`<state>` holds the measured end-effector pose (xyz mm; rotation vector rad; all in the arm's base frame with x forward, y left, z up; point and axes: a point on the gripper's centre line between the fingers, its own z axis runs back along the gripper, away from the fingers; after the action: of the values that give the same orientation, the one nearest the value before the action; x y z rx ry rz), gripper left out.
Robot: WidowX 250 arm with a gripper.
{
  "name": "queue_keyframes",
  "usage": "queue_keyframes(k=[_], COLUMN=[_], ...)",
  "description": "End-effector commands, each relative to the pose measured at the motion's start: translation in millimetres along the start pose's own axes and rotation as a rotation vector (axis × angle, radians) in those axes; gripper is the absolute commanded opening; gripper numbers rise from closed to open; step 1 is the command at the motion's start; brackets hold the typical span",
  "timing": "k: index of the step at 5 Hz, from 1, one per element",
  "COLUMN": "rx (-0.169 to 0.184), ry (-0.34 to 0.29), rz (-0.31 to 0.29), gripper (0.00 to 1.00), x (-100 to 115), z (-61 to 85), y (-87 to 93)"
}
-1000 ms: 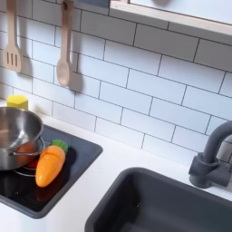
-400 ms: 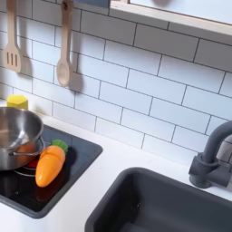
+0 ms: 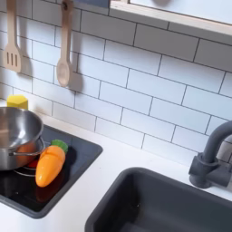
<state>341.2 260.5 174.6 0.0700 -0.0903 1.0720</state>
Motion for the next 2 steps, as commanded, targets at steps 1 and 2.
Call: queue_keyframes(k=[1,2], rx=[-0.03,-0.037], ry=[0.008,0.015], rz=[-0.007,-0.013], gripper=[0.0,0.0], x=[4.2,4.1], z=[7.7,11.0], y=[-7.0,-8.9])
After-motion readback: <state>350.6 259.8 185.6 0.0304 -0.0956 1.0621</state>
